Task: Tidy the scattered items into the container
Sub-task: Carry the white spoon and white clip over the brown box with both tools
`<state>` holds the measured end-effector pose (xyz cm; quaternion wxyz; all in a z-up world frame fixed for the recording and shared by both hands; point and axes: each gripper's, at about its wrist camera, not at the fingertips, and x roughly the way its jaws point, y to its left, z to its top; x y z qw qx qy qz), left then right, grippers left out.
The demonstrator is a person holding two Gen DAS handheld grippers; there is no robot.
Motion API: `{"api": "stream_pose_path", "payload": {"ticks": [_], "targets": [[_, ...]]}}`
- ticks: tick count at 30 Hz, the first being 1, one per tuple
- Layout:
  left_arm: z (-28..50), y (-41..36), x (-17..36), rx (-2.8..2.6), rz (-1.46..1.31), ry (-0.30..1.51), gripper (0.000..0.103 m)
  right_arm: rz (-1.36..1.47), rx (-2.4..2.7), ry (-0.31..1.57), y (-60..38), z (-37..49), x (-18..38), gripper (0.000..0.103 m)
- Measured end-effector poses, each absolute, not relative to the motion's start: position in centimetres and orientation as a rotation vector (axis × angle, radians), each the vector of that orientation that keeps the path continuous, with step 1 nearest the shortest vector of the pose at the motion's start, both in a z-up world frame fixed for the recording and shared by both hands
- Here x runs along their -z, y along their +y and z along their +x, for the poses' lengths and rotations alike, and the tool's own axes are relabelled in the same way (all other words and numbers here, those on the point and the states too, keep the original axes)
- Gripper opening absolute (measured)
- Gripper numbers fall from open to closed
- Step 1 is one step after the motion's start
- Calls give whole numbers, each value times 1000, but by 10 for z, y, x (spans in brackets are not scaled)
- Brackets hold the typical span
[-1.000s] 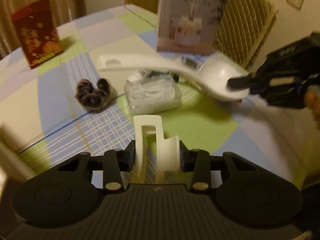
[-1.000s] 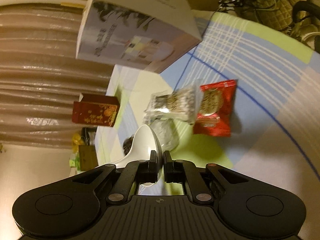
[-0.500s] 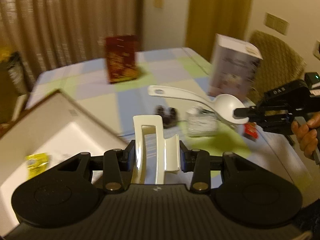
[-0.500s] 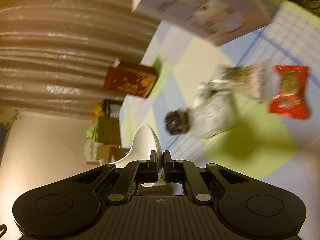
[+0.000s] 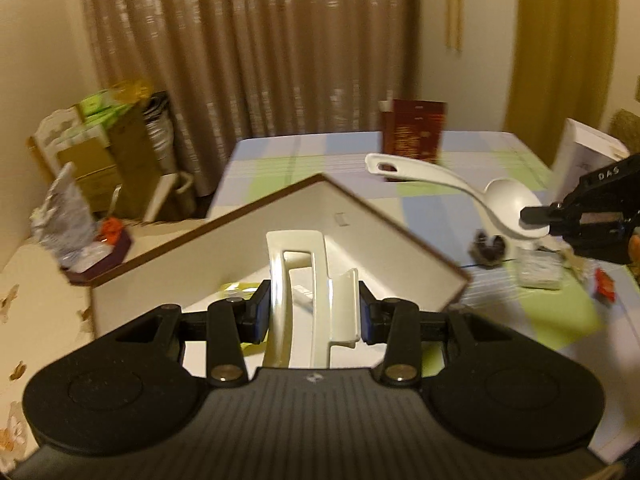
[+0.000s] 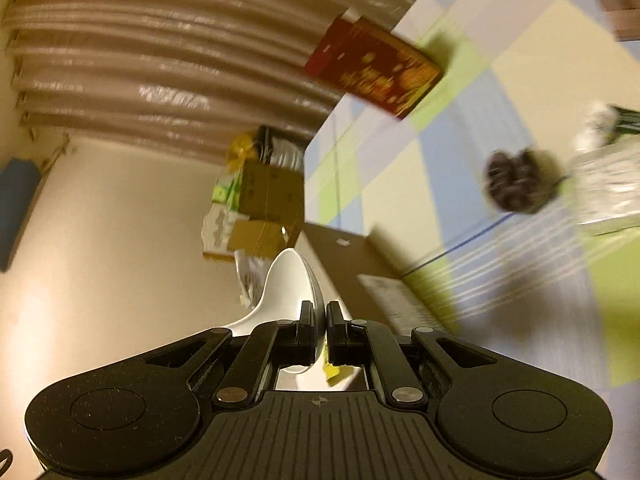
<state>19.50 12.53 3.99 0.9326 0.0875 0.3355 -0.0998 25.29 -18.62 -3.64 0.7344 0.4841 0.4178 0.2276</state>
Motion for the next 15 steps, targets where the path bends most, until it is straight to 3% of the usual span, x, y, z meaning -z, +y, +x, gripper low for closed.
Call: {"api": "stream_pose_path", "payload": {"ticks": [15], "targets": [[214,200,-18,117,119,782,36,855,-478,1052,-76,276,57,8]]}}
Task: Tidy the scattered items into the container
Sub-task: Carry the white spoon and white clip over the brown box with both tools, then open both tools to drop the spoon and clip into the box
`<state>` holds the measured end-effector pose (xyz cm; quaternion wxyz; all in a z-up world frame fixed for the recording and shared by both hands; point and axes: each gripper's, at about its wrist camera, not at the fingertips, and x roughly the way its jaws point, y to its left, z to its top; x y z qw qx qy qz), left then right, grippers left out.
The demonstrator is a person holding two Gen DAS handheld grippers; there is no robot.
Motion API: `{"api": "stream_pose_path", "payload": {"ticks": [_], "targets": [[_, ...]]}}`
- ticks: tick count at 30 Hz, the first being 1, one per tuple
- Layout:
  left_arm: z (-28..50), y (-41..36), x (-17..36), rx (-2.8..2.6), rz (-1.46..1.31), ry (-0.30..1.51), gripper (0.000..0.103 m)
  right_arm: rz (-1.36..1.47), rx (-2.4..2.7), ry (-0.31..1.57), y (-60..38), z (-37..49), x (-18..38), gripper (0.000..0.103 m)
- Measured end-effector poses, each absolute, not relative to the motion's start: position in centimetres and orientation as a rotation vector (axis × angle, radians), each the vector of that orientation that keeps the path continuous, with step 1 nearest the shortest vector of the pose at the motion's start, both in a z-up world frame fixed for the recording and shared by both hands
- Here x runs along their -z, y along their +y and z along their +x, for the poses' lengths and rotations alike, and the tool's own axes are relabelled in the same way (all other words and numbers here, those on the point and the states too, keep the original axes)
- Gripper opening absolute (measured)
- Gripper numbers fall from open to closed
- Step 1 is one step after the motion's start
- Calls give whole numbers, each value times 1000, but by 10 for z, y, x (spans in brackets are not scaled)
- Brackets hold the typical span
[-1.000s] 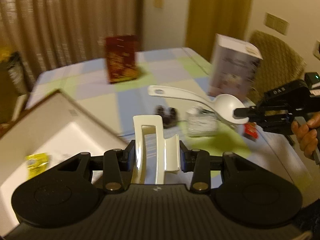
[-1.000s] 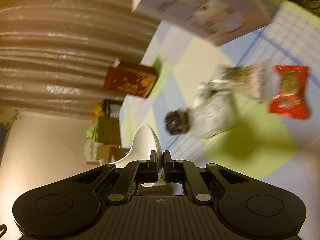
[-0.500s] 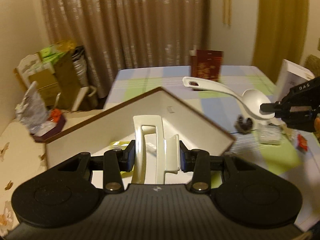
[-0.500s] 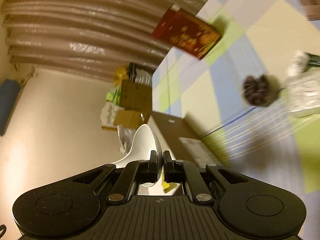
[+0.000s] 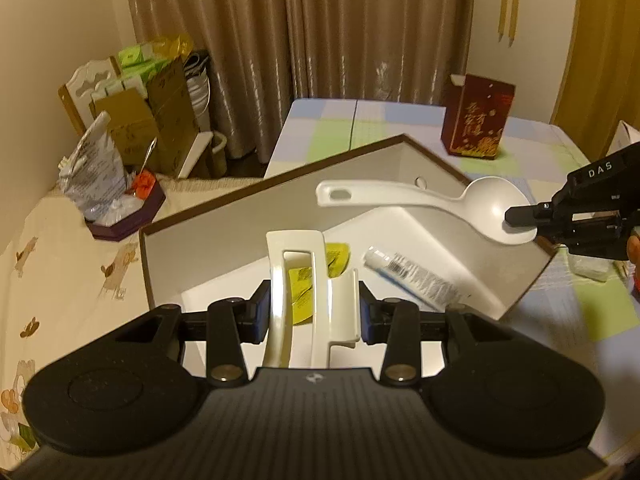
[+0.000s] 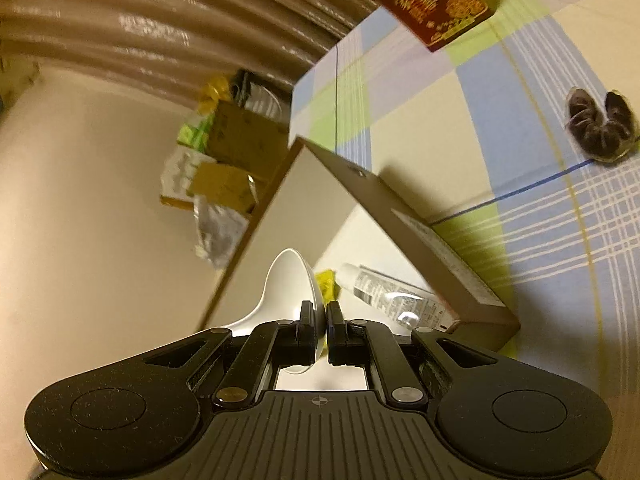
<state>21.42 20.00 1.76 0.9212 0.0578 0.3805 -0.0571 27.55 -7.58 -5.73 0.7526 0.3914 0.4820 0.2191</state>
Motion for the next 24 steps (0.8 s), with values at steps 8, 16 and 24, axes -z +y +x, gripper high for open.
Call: {"api": "stream_pose_path", "payload": {"ticks": [8,16,24], "targets": [[225,222,5,121,67,846,36,580,-427,1034,-27,281,61,8],[239,226,20,143,55,892,36,281,-476,1004,22,270,65,8],[243,233,27,154,41,922,36,4,-595,1055,56,271,76,9]]}}
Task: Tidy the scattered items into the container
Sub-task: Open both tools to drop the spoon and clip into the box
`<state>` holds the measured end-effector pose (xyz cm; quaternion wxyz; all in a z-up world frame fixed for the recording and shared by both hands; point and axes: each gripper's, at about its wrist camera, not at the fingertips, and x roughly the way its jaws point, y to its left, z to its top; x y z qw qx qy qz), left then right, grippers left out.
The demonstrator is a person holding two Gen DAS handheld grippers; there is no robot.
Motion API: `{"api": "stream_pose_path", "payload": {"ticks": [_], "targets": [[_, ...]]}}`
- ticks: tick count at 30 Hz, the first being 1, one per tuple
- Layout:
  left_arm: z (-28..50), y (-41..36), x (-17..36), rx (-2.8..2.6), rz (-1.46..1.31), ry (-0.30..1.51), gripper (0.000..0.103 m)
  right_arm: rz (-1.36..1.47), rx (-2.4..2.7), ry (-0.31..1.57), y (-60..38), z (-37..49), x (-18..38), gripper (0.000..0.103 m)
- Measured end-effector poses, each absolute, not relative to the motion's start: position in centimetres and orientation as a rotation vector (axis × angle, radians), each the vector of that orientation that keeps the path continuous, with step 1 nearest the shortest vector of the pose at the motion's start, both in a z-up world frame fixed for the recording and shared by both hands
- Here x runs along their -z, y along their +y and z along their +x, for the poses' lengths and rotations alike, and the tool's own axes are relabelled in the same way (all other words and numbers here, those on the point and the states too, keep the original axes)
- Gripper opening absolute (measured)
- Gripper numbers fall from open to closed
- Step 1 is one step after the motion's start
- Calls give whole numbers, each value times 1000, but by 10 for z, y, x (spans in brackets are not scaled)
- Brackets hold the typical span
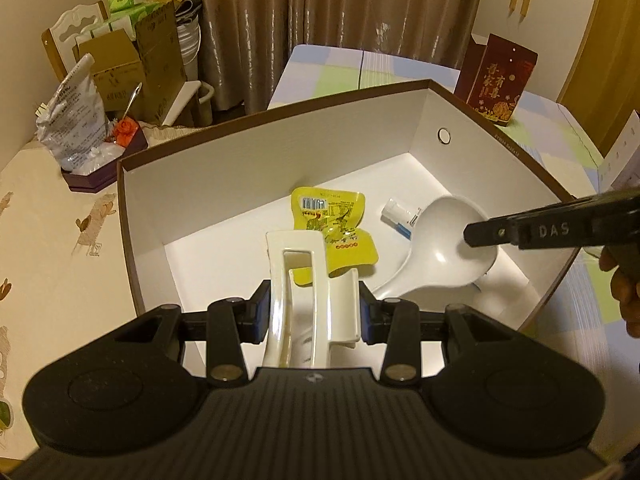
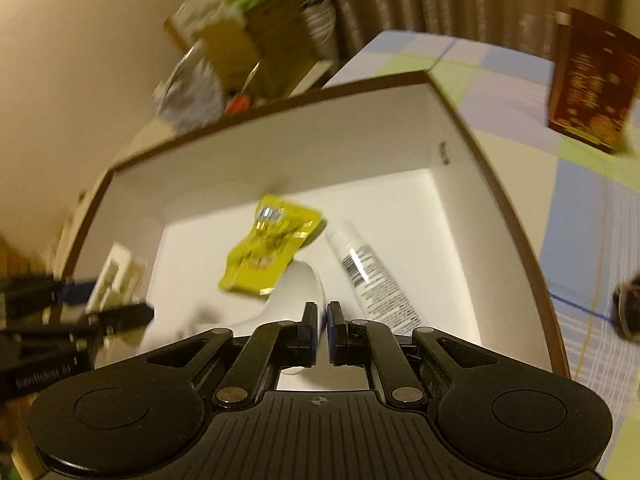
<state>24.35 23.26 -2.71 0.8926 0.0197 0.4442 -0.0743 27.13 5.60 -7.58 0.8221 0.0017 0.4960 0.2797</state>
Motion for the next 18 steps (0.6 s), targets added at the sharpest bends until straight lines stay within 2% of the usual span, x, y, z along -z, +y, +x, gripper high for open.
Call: {"api": "stream_pose_path", "payload": {"ticks": [1,2,3,4,7,13,16,18], "targets": [[244,233,28,153,39,926,36,-12,-607,1059,57,272,76,11],[245,234,28,152,36,931,36,-29,-619,1065,58,272,76,43],[245,235,29,153,32,936,36,-41,-621,1068,58,272,76,95],[246,235,29,152,30,939,36,-46,-615,1044,58,270,73,101],[247,236,30,154,30,947,36,-127,-657,989,62,265,64,101],[249,235,34,159,25,978,36,-173,-662,1031,65,268,65,101],[250,234,34,165,22,993,44,-186,-657,1033,62,267,64,101],[249,232,33,171,35,996,54,-197,-657,1036,61,265,62,101]]}}
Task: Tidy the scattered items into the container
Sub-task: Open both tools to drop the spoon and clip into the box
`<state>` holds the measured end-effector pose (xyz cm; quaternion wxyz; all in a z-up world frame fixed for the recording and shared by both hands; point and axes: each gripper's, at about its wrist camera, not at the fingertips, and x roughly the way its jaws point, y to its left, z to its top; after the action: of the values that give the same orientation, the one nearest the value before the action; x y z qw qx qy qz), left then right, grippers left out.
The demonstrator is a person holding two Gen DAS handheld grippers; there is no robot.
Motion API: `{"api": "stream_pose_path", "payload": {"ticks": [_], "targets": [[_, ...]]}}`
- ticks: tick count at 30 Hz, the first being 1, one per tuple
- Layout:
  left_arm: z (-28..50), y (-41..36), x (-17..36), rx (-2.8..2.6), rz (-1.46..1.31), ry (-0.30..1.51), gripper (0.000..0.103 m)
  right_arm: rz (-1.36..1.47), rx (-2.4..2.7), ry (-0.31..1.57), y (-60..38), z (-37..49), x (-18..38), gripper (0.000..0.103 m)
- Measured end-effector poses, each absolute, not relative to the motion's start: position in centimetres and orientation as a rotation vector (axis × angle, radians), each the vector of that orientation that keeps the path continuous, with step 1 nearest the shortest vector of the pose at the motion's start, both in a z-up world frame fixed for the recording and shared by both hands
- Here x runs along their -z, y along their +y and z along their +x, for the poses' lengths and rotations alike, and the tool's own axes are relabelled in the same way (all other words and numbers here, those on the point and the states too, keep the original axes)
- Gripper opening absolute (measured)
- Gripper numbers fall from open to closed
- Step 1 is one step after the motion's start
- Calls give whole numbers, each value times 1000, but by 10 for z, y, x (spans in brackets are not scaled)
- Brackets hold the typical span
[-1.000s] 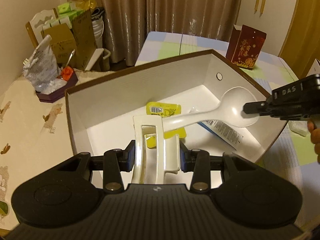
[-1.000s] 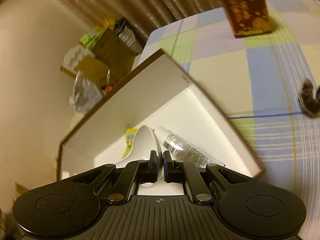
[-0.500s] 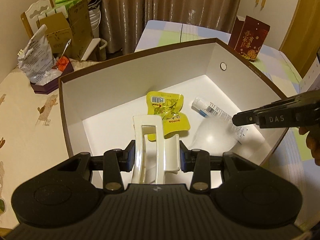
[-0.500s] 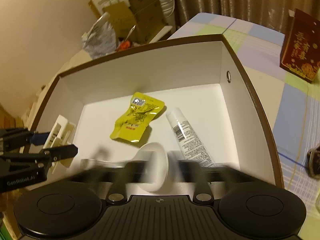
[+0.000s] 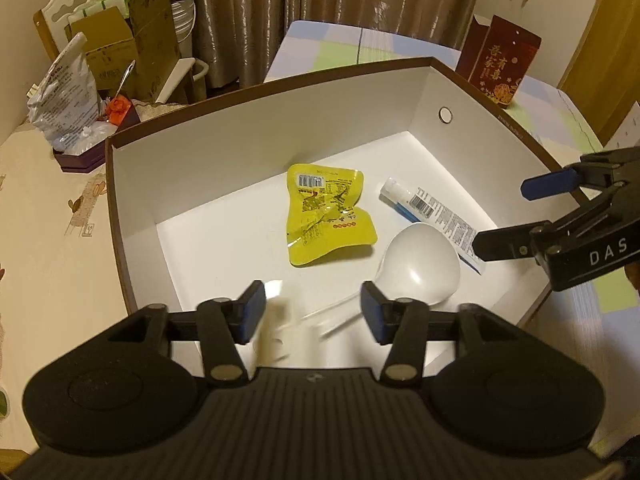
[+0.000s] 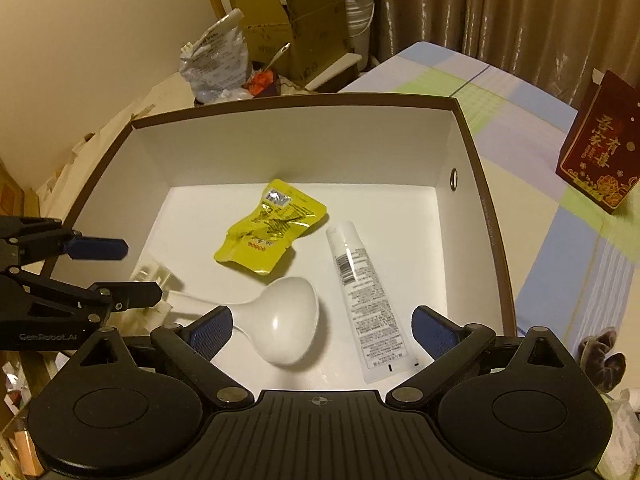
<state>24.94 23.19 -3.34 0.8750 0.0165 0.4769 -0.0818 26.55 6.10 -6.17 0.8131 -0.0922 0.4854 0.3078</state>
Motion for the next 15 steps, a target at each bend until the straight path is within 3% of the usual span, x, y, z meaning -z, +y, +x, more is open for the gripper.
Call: {"api": "stream_pose_path", "payload": {"ticks": [9,15], "targets": [[245,224,27,153,50,1004,76,-288,-660,1013,60,259,55,101],[240,220,22,131,61,1008,79,-323,-653,994,57,254,53,101]]}}
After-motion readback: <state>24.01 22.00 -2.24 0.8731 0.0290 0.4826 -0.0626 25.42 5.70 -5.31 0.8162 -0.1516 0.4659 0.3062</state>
